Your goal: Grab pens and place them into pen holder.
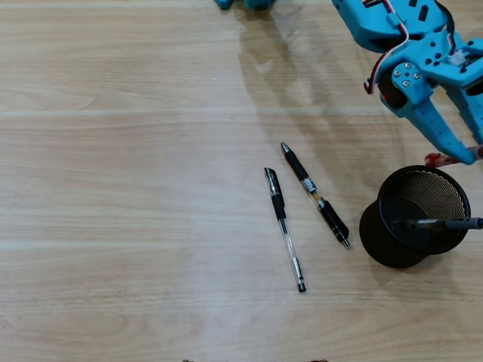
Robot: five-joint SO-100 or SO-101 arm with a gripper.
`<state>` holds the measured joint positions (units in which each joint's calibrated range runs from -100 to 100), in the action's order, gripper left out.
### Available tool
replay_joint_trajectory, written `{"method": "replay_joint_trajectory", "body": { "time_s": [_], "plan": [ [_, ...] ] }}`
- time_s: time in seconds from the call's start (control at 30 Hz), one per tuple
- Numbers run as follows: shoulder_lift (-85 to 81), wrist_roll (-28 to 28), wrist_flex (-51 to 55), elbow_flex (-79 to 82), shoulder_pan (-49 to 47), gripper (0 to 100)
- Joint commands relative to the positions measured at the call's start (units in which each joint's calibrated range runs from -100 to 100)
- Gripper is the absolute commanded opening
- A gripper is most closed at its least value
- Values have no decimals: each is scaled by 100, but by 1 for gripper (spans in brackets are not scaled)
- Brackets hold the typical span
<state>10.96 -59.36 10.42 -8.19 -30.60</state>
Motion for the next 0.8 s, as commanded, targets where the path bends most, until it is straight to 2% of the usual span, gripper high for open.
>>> {"method": "replay_joint_trajectory", "body": {
  "time_s": [0.0, 0.17, 0.4, 0.7, 0.77],
  "plan": [
    [-352, 118, 200, -435, 165, 2],
    [-361, 254, 191, -480, 278, 2],
    [-310, 306, 260, -1576, 456, 2],
    [620, 244, 165, -1675, 431, 2],
    [848, 244, -127, -1657, 423, 2]
  ]
}}
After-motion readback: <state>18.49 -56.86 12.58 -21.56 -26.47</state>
